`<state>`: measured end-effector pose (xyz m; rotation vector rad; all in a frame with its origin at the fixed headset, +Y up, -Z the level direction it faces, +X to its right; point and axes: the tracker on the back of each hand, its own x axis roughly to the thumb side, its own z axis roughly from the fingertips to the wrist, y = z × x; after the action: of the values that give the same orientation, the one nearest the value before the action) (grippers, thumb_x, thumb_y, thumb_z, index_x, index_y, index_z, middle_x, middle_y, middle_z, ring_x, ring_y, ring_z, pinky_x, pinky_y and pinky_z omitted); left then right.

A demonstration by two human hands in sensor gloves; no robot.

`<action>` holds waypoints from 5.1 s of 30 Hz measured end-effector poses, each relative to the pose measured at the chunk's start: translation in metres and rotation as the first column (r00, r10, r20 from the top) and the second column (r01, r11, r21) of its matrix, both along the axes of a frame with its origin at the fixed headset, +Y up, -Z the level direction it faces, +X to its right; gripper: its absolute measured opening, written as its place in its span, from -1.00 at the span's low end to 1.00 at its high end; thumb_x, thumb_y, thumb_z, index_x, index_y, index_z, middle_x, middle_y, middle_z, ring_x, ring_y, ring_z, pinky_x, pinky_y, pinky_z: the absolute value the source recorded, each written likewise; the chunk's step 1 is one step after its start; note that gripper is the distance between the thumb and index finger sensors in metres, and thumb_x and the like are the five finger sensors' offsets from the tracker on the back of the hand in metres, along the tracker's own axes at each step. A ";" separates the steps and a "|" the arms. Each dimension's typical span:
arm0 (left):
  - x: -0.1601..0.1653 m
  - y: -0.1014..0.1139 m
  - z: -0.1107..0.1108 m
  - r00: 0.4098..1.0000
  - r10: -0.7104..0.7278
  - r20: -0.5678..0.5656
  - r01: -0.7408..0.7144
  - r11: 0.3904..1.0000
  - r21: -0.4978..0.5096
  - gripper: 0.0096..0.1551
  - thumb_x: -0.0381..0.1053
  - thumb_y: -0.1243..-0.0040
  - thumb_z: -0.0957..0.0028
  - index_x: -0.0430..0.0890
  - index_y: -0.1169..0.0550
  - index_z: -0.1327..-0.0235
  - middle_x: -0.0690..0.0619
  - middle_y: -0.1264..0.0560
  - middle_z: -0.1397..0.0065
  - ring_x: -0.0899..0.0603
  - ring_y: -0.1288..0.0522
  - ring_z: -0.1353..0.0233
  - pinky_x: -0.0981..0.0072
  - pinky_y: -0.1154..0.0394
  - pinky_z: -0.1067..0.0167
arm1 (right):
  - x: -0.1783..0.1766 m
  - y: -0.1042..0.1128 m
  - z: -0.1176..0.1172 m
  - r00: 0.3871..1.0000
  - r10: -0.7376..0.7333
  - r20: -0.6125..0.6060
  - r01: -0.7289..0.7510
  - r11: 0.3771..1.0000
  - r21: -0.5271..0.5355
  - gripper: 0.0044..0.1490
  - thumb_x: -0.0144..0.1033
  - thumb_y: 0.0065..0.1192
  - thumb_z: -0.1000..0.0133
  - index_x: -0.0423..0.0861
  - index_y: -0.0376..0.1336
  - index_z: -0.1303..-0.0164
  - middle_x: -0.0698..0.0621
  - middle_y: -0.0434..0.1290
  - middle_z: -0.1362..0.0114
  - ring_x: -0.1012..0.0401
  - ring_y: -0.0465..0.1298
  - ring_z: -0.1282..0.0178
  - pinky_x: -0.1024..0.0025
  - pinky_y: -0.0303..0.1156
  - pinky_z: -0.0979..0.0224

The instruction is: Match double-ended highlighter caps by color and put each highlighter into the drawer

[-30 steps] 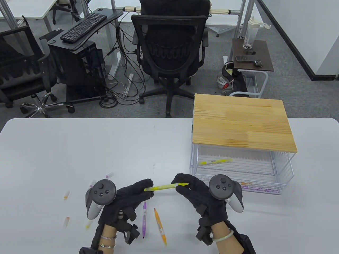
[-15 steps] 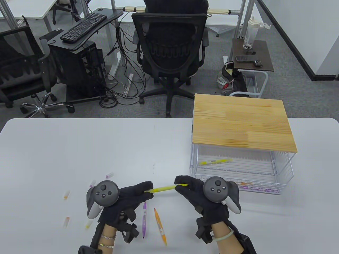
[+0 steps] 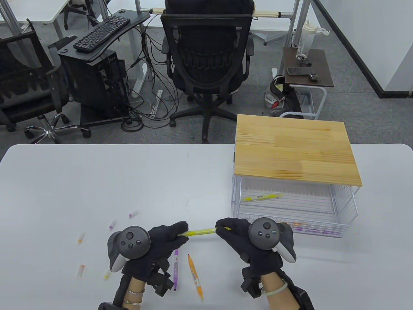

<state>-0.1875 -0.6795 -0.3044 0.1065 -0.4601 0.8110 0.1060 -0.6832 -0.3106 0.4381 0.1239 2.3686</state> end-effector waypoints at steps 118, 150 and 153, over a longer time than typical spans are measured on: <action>-0.063 -0.008 -0.004 0.878 -0.301 -0.374 0.198 0.937 -0.289 -0.32 -0.17 0.01 -0.12 -0.20 -0.21 -0.55 -0.26 -0.41 -0.36 0.01 -0.75 0.01 0.03 -0.65 -0.08 | -0.022 -0.028 -0.012 0.999 -0.017 -0.044 0.013 0.995 -0.099 -0.38 0.38 -0.14 -0.34 0.26 -0.04 -0.51 0.41 0.41 -0.31 0.42 0.53 -0.18 0.31 0.29 -0.77; -0.020 -0.001 -0.005 0.986 -0.162 -0.049 0.152 0.975 -0.159 -0.46 -0.19 -0.20 -0.08 0.03 -0.51 -0.38 -0.13 -0.41 -0.50 -0.06 -0.63 -0.28 -0.07 -0.41 -0.40 | 0.005 -0.013 -0.011 0.916 -0.378 -0.137 0.354 0.920 -0.169 -0.42 0.20 -0.17 -0.47 0.44 -0.27 -0.59 0.53 0.11 -0.74 0.49 0.37 -0.65 0.40 0.14 -0.92; -0.017 0.002 -0.003 0.987 -0.154 -0.042 0.146 0.978 -0.149 -0.45 -0.17 -0.20 -0.08 0.02 -0.50 -0.40 -0.13 -0.42 -0.48 -0.05 -0.64 -0.26 -0.07 -0.42 -0.39 | 0.004 -0.015 -0.011 0.910 -0.390 -0.144 0.361 0.913 -0.188 -0.42 0.21 -0.18 -0.47 0.44 -0.27 -0.59 0.54 0.11 -0.74 0.49 0.37 -0.66 0.40 0.14 -0.92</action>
<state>-0.2045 -0.6779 -0.3078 -0.0414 -0.3531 0.6893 0.1099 -0.6977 -0.3218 0.5452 0.2820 1.9207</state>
